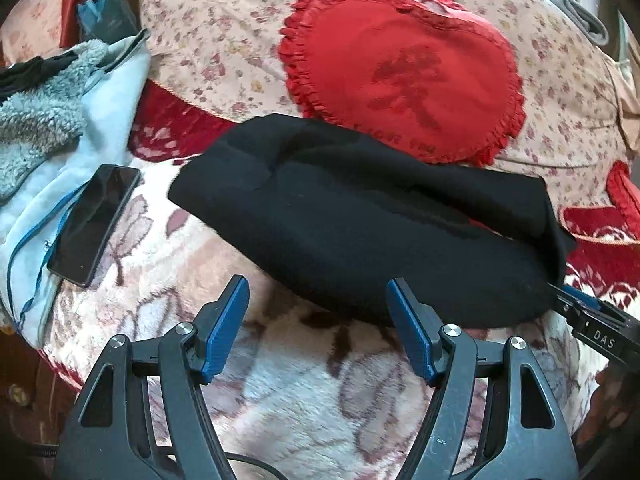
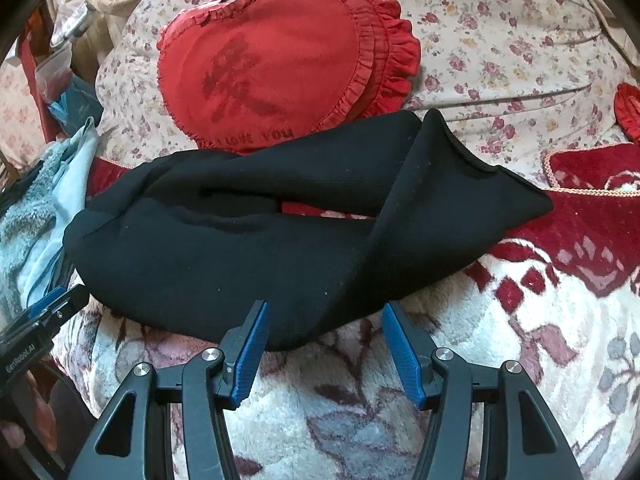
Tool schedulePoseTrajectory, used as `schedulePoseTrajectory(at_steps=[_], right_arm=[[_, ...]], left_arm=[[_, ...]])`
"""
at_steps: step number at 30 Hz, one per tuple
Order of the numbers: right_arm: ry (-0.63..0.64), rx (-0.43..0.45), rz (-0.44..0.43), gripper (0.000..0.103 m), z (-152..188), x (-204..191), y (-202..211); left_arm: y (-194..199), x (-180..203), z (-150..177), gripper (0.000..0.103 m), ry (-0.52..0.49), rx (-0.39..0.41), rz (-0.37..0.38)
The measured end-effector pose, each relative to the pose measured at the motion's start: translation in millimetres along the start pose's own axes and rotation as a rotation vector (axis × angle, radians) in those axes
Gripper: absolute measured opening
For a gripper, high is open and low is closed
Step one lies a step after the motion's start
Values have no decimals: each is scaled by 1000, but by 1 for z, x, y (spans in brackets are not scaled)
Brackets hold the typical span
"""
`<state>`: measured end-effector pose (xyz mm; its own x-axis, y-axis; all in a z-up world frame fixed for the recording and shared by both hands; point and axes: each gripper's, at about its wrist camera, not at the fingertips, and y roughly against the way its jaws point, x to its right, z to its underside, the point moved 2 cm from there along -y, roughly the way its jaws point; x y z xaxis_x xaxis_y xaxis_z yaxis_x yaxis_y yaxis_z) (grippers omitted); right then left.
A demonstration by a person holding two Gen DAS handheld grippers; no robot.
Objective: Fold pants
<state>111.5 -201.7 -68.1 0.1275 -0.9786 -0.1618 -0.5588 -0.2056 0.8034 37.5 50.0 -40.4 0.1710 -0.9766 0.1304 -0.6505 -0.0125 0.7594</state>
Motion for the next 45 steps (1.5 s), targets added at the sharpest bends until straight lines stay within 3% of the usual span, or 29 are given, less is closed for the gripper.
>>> schedulePoseTrajectory(at_steps=[8, 15, 21, 26, 27, 28, 30, 33, 41, 45], right_arm=[[1, -4, 8, 57, -6, -1, -10], [-41, 18, 74, 57, -17, 21, -14], [-63, 31, 227, 57, -40, 38, -30], [-124, 9, 172, 53, -52, 61, -48], [-137, 24, 153, 46, -52, 66, -46], [-147, 38, 135, 35, -51, 70, -43], [-167, 54, 96, 20, -47, 79, -36], [-213, 51, 44, 11, -36, 92, -27], [-312, 80, -79, 5, 14, 114, 35], [-323, 42, -117, 5, 44, 114, 47]], left_arm=[[-15, -36, -15, 71, 117, -7, 6], [-37, -52, -24, 71, 196, -49, 21], [-57, -44, -28, 71, 183, -80, 17], [-73, -41, -33, 70, 193, -110, 58], [-75, -41, -33, 58, 199, -108, 67], [-77, -41, -33, 37, 202, -112, 65], [-76, -44, -33, 27, 209, -106, 46], [-67, -51, -32, 11, 249, -92, 93], [-5, -50, -20, 8, 217, -20, 150], [8, -62, 5, 8, 207, -54, 133]])
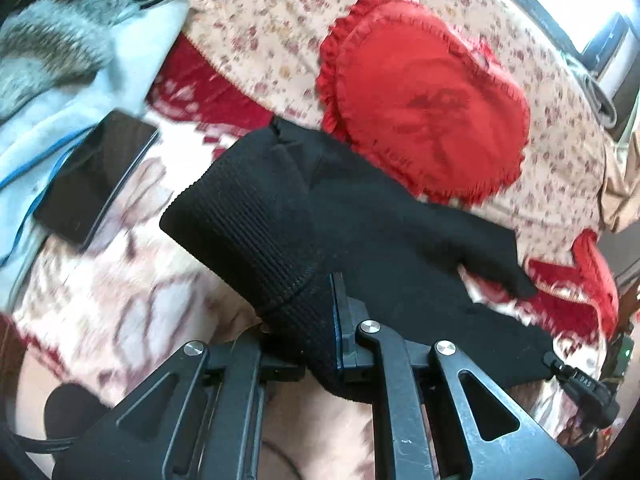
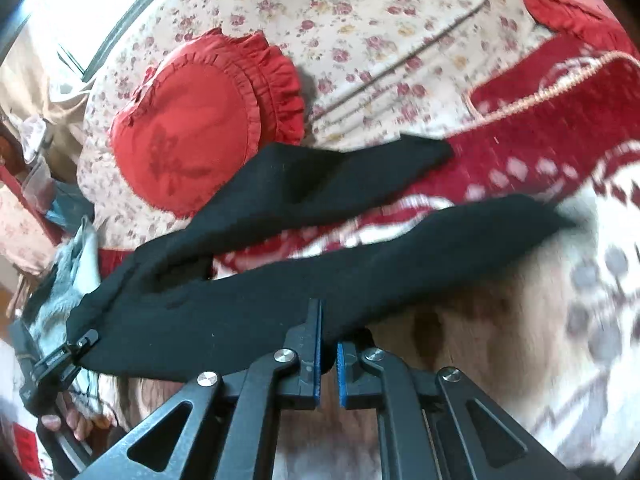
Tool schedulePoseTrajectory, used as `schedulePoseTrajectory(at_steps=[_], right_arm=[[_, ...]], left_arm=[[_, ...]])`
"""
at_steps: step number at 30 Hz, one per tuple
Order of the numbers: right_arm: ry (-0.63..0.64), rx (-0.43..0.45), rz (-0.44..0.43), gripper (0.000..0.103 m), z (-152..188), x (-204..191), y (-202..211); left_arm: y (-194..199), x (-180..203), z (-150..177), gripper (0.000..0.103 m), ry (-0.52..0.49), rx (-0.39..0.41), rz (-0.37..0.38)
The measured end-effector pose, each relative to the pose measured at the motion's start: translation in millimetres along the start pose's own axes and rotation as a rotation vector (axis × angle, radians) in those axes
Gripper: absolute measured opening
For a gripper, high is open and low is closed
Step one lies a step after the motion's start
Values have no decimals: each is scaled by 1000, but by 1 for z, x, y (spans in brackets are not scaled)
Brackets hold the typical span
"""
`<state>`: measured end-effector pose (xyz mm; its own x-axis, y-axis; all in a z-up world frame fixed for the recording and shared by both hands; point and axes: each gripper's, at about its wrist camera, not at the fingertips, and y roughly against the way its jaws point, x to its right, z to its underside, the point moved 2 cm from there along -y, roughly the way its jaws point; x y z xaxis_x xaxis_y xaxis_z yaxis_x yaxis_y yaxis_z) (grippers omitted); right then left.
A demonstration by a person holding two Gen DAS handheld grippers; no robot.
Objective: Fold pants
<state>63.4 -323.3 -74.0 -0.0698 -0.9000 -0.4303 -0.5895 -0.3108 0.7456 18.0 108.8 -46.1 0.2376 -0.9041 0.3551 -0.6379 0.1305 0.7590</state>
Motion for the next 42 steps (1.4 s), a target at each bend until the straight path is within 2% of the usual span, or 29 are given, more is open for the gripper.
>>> schedulePoseTrajectory(at_steps=[2, 3, 5, 7, 9, 12, 13, 17, 21, 29, 35, 36, 39, 42], right_arm=[[2, -49, 5, 5, 12, 5, -7], [-17, -69, 10, 6, 17, 11, -11], [-82, -114, 19, 10, 27, 27, -16], [-107, -122, 14, 14, 29, 33, -9], [-69, -124, 92, 21, 29, 33, 4], [6, -105, 186, 21, 27, 30, 25], [10, -87, 182, 21, 25, 32, 31], [46, -24, 50, 21, 17, 13, 41], [160, -43, 4, 21, 14, -29, 11], [314, -112, -19, 21, 26, -86, -48], [372, -128, -7, 21, 27, -105, -67], [380, -131, -2, 21, 28, -107, -70], [393, -155, 0, 22, 31, -109, -80], [427, -142, -13, 29, 34, -109, -87]], left_arm=[[-9, -6, 12, 8, -17, -32, -33], [-16, -11, 19, 8, -11, -66, -37], [-17, -17, 29, 12, 0, -84, -39], [-11, -20, 32, 24, -3, -68, -58], [0, -23, 32, 30, -21, -46, -83], [15, -30, 28, 30, -38, -25, -116], [19, -30, 26, 30, -47, -18, -125], [35, -31, 19, 30, -82, 31, -173], [47, -25, 14, 30, -100, 61, -162], [25, -6, 9, 32, -130, 37, -156], [-2, 1, 11, 34, -135, 3, -172], [-6, 0, 12, 37, -134, -1, -175], [-18, -3, 12, 56, -131, -5, -187], [-32, -12, 10, 59, -115, -29, -213]])
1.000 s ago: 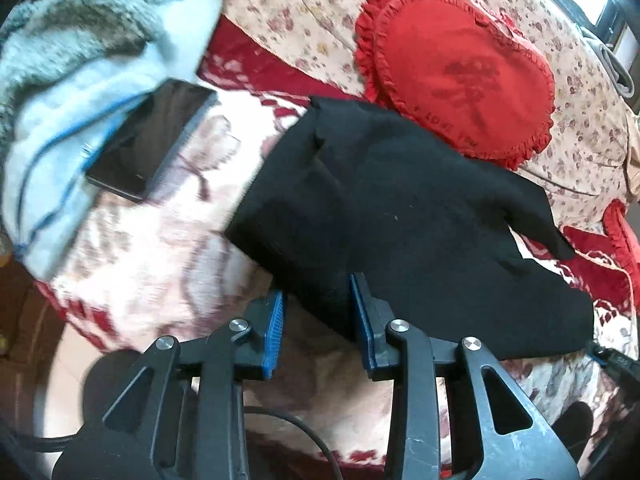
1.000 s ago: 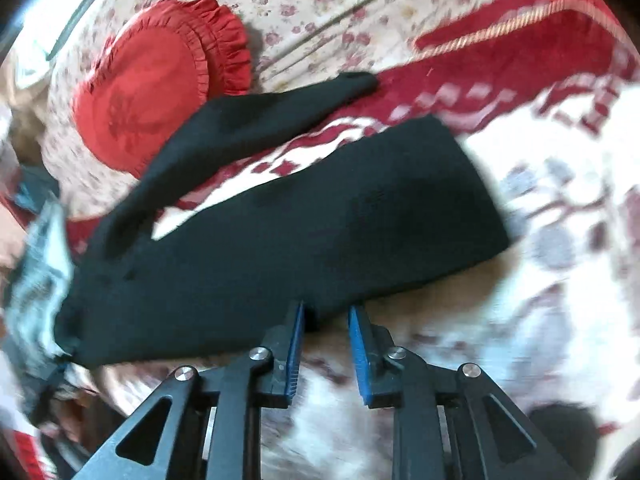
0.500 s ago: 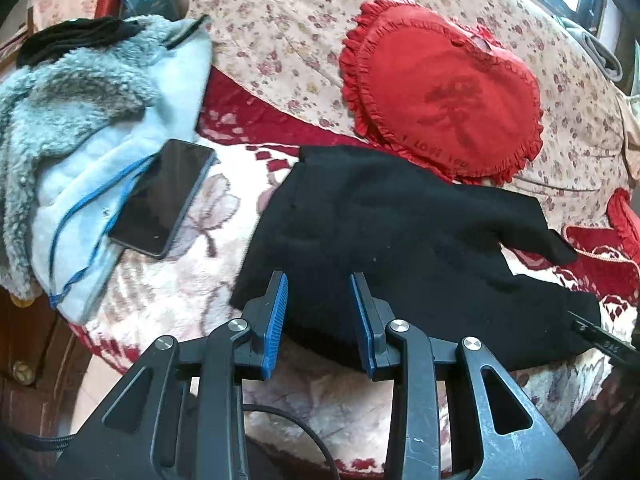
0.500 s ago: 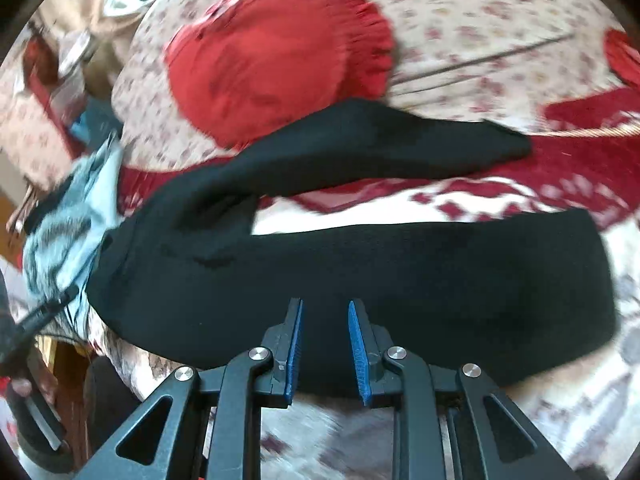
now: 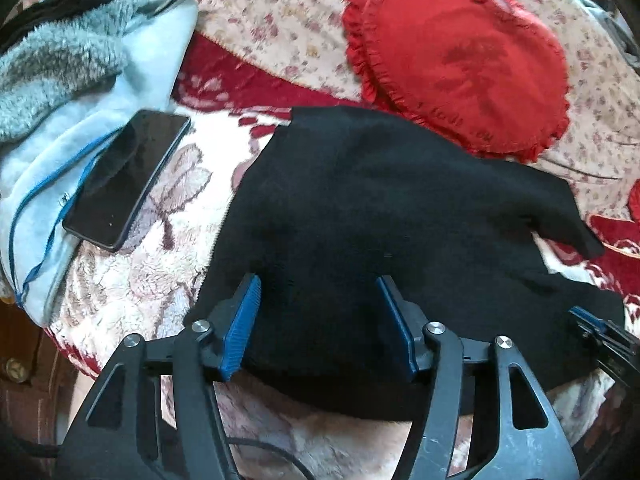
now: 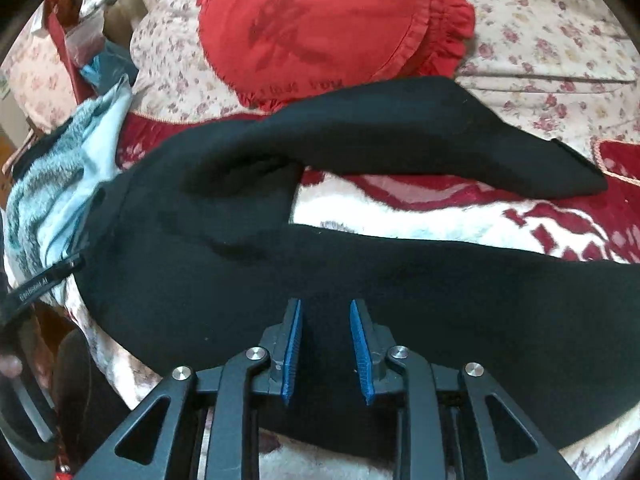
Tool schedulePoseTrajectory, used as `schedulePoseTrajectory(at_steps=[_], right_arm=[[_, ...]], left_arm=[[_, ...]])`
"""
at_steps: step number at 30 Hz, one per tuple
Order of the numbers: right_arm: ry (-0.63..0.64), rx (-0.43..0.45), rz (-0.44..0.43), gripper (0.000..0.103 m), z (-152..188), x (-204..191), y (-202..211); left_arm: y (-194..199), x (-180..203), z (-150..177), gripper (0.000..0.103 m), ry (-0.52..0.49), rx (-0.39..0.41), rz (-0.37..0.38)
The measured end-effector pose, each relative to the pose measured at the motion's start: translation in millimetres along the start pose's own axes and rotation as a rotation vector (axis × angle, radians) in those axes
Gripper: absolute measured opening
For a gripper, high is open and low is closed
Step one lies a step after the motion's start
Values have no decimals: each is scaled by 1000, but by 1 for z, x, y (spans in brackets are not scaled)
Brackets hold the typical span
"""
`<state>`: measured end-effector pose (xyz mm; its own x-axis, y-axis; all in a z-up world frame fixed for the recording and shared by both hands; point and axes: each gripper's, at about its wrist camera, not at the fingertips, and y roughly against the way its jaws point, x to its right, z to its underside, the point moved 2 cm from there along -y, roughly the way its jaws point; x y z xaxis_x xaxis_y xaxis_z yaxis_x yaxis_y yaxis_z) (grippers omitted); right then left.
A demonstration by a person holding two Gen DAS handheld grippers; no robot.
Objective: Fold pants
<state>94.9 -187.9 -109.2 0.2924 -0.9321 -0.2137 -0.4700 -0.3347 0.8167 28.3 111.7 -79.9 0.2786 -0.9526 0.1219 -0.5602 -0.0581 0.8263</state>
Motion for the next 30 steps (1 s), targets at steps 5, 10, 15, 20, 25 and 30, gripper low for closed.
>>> schedulePoseTrajectory(at_steps=[5, 10, 15, 20, 25, 30], right_arm=[[78, -1, -9, 49, -3, -13, -7], [40, 23, -80, 49, -16, -15, 1], [61, 46, -83, 49, -43, -24, 0], [99, 53, -110, 49, -76, -41, -10], [163, 33, -132, 49, -105, -63, -31], [245, -3, -156, 49, -140, -87, -61]], left_arm=[[-9, -5, -7, 64, 4, -18, 4], [2, -6, -19, 64, 6, -8, 28], [6, 0, -40, 64, 2, 19, 35], [-8, 10, -62, 64, -22, 2, 35], [-37, 9, -75, 64, -30, -41, -25], [-61, -12, -84, 64, 72, -106, 4]])
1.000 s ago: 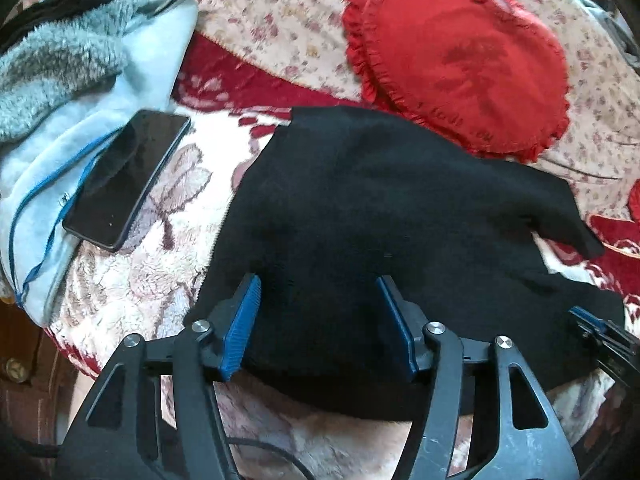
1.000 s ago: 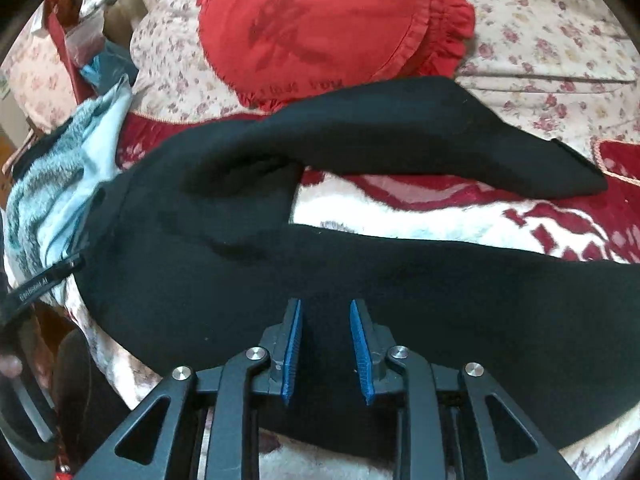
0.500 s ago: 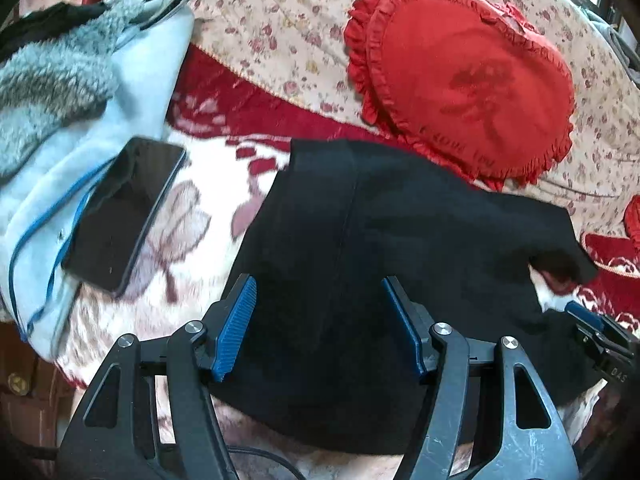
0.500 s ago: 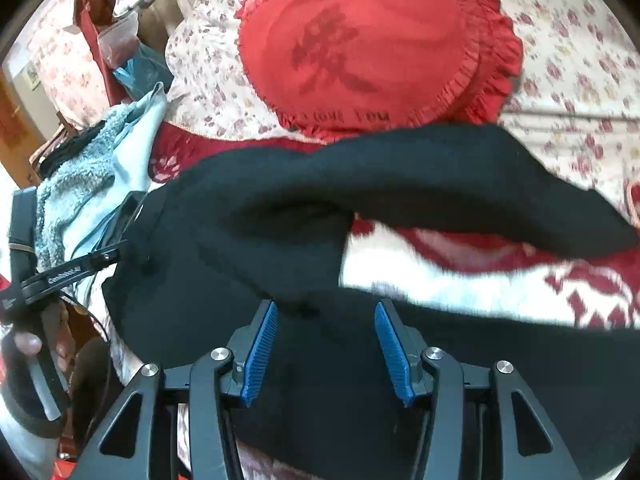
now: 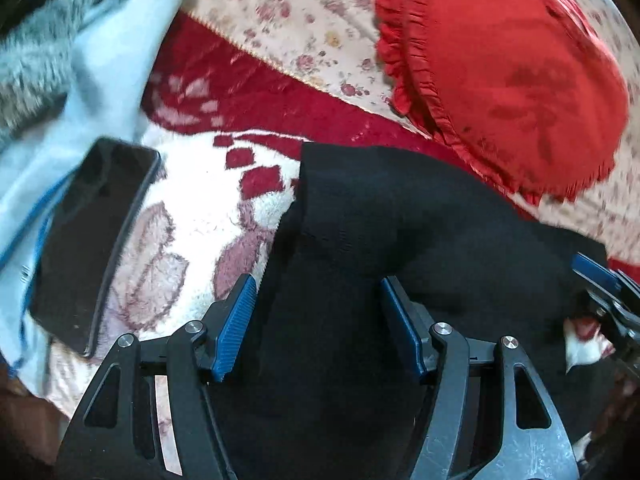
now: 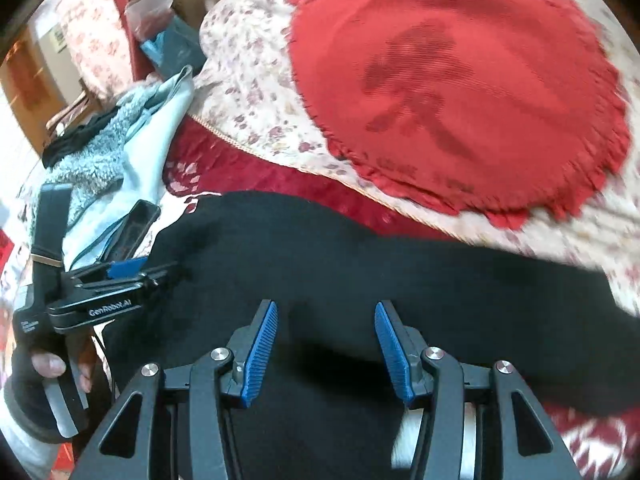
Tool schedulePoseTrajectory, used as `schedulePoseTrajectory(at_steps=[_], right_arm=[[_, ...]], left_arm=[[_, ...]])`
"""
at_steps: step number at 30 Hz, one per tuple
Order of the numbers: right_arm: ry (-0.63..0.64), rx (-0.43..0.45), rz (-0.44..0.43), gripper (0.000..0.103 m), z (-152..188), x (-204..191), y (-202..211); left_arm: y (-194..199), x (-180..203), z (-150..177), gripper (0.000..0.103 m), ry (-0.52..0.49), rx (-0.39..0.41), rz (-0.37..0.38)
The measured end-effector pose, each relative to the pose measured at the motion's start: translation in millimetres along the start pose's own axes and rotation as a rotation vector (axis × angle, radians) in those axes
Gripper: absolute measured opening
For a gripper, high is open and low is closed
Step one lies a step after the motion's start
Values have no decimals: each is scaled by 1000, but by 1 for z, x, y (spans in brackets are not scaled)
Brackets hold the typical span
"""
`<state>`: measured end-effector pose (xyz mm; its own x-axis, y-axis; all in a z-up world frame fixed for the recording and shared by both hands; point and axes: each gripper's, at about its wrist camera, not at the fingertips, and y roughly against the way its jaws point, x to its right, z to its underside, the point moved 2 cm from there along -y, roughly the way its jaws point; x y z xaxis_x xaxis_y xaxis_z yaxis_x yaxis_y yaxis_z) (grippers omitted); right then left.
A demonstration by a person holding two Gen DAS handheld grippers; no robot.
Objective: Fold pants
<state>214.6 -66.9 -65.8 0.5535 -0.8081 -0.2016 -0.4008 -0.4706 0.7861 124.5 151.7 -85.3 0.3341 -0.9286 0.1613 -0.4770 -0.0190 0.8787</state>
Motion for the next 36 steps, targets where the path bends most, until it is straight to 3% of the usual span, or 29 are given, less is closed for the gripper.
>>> schedulePoseTrajectory(at_steps=[6, 12, 15, 17, 20, 21, 24, 28, 33, 36], right_arm=[[111, -59, -71, 49, -50, -13, -52], [259, -179, -101, 49, -72, -23, -109], [238, -183, -171, 49, -76, -16, -119], [178, -174, -214, 39, -75, -10, -121], [188, -126, -205, 12, -67, -14, -108], [200, -110, -193, 10, -66, -17, -102], [225, -51, -160, 9, -63, -25, -76], [224, 28, -146, 9, -52, -37, -30], [256, 123, -101, 9, -2, -77, 36], [260, 139, -129, 9, 38, -108, 53]], left_arm=[[-3, -6, -4, 70, 11, -9, 20], [-6, -12, -12, 70, 46, -16, 56], [-11, -12, -13, 75, 54, -13, 49], [-12, -12, -13, 75, 57, -9, 47], [-8, -12, -13, 75, 61, -6, 47], [-6, -13, -12, 75, 64, -2, 46], [3, -16, -10, 75, 67, 13, 22], [21, -23, -1, 75, 94, 31, 43], [61, -45, 17, 75, 151, 97, 65], [84, -65, 29, 75, 200, 131, 64]])
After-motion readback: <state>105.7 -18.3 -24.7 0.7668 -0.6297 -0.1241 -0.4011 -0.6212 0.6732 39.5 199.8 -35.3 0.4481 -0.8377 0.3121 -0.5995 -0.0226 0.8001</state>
